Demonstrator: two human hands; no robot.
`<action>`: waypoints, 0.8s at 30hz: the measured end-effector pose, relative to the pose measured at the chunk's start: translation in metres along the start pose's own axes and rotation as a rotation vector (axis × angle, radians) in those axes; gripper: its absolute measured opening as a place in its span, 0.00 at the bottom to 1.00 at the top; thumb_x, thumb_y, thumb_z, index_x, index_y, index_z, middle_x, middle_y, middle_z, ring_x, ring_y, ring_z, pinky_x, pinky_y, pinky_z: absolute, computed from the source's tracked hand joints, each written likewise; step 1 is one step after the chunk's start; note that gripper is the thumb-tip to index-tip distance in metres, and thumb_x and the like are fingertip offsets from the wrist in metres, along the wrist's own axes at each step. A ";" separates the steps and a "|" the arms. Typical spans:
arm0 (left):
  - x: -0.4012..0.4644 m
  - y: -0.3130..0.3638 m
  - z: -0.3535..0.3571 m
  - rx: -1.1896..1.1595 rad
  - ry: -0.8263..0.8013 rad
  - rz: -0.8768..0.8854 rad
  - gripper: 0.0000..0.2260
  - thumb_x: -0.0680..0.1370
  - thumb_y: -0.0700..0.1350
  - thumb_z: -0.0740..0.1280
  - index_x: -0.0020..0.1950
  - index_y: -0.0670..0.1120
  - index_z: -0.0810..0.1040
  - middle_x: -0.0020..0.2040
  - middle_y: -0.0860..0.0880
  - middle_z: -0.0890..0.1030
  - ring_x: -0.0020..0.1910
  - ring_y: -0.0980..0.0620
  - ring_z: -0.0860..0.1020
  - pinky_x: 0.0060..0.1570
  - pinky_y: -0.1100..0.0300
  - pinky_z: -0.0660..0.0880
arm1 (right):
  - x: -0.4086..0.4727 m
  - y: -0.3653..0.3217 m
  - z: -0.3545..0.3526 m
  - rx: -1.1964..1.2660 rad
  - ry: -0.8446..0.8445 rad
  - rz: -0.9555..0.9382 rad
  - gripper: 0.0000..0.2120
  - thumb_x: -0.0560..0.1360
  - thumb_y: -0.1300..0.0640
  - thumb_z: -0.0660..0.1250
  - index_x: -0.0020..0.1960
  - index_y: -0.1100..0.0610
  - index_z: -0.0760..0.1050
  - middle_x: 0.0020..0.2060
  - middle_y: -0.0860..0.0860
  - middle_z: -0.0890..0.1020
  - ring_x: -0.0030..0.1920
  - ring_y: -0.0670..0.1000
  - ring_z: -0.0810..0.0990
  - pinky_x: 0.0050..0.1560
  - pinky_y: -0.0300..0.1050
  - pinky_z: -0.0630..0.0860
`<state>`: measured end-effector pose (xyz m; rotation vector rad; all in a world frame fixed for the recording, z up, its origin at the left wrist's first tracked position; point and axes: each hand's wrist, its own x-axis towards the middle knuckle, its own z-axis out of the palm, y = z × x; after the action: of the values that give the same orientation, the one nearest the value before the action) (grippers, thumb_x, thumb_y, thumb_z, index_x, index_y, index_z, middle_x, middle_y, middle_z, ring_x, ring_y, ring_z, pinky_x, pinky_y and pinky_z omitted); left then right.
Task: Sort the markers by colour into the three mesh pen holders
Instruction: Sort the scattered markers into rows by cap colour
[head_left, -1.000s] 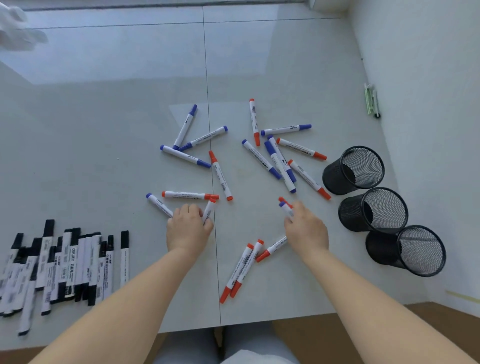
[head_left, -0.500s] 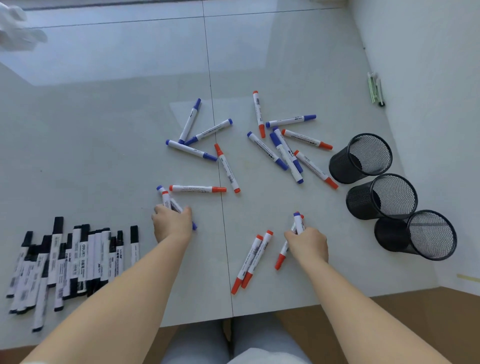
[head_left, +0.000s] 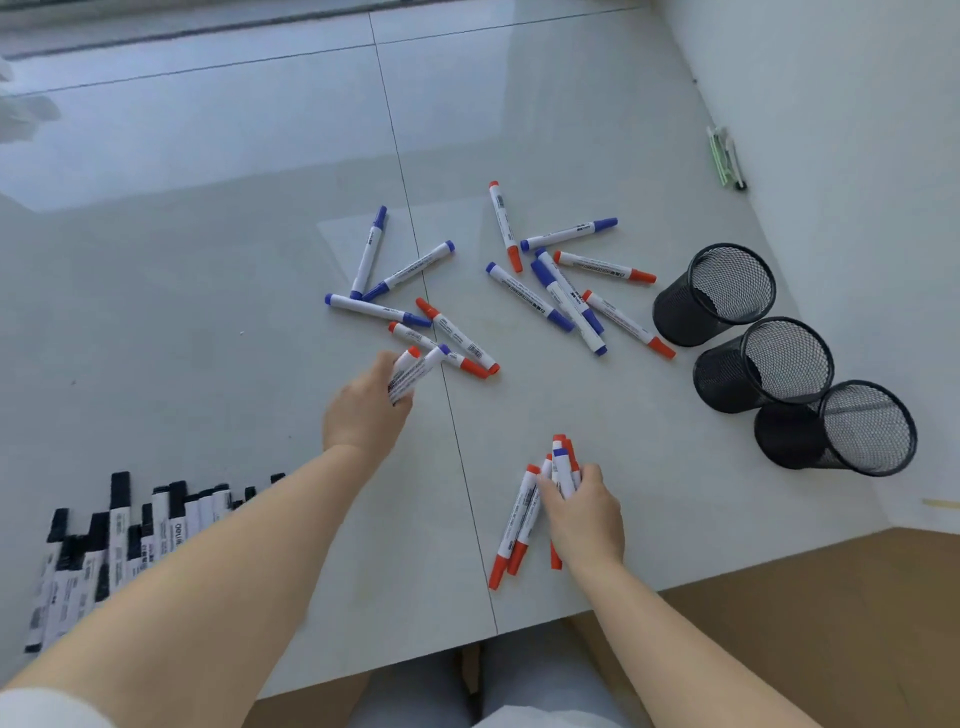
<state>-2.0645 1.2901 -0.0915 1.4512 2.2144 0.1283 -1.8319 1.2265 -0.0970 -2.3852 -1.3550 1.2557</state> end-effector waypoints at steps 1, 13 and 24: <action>0.007 0.005 -0.002 0.020 -0.018 0.068 0.15 0.77 0.48 0.62 0.63 0.52 0.68 0.46 0.44 0.78 0.39 0.40 0.73 0.36 0.56 0.66 | -0.002 -0.001 0.004 0.002 0.016 -0.001 0.15 0.74 0.41 0.62 0.47 0.52 0.64 0.33 0.43 0.72 0.31 0.43 0.74 0.25 0.34 0.67; 0.046 0.013 0.002 0.293 -0.049 0.394 0.10 0.76 0.50 0.64 0.53 0.45 0.72 0.51 0.44 0.77 0.46 0.41 0.76 0.35 0.56 0.62 | -0.014 -0.002 0.033 0.044 0.134 0.117 0.18 0.72 0.41 0.66 0.47 0.54 0.66 0.34 0.46 0.73 0.31 0.44 0.73 0.26 0.37 0.67; 0.038 -0.001 0.005 0.222 -0.025 0.331 0.21 0.75 0.50 0.66 0.66 0.52 0.67 0.54 0.45 0.71 0.53 0.43 0.73 0.46 0.52 0.69 | 0.006 0.001 0.014 0.104 0.197 -0.019 0.18 0.72 0.45 0.67 0.55 0.56 0.68 0.51 0.50 0.74 0.45 0.49 0.74 0.42 0.44 0.73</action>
<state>-2.0754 1.3223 -0.1095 1.9221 2.0020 -0.0280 -1.8400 1.2270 -0.1104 -2.3474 -1.2210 1.0279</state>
